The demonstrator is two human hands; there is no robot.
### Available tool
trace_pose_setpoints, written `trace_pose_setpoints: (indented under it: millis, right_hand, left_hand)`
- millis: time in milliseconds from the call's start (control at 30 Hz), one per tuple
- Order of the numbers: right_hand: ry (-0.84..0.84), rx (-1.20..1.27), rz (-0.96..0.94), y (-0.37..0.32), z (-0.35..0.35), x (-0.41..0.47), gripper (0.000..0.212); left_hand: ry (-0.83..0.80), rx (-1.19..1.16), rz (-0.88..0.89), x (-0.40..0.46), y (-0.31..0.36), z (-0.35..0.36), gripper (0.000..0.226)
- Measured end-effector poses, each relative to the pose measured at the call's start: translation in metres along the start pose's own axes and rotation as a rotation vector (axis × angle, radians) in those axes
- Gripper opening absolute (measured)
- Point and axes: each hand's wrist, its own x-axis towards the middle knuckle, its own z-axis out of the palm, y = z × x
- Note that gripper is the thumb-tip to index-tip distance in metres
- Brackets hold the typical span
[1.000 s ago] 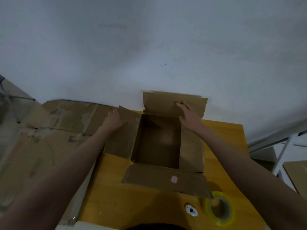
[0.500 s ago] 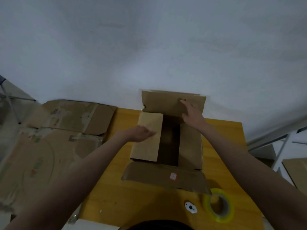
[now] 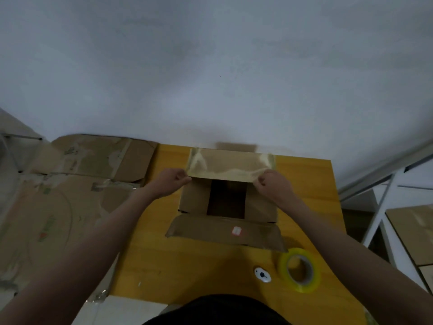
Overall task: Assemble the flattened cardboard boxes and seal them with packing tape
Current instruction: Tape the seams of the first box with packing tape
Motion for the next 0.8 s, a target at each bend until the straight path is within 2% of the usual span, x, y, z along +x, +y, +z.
trace_pose_setpoints:
  millis: [67,100,200,300,433,533,667,733,800]
  right_hand:
    - [-0.095,0.042,-0.031,0.005,0.012,-0.005,0.037]
    - [-0.100,0.084,-0.038,0.006,0.012,-0.006,0.033]
    - [-0.114,0.255,-0.007,0.004,-0.001,-0.009,0.029]
    - [-0.110,0.367,0.030,0.006,-0.010,-0.013,0.029]
    - [-0.109,0.441,0.055,0.011,-0.010,-0.023,0.028]
    - [-0.133,0.463,0.040,0.014,-0.010,-0.031,0.031]
    - [-0.189,0.766,0.155,0.021,-0.011,-0.044,0.052]
    - [-0.190,0.916,0.213,0.022,-0.013,-0.049,0.061]
    - [-0.160,1.014,0.248,0.022,-0.014,-0.051,0.066]
  left_hand:
    - [0.022,0.013,0.028,-0.007,0.005,0.001,0.045]
    - [0.002,0.016,0.051,-0.013,0.012,0.002,0.057]
    - [-0.193,0.070,0.099,-0.033,0.044,0.011,0.096]
    - [-0.412,0.185,0.143,-0.047,0.084,0.037,0.100]
    - [-0.556,0.408,0.213,-0.056,0.124,0.072,0.100]
    - [-0.514,0.464,0.271,-0.050,0.130,0.072,0.075]
    - [-0.373,0.248,0.268,-0.029,0.123,0.043,0.051]
    - [-0.219,0.205,0.249,-0.012,0.117,0.030,0.052]
    - [-0.073,0.215,0.227,0.006,0.110,0.026,0.065]
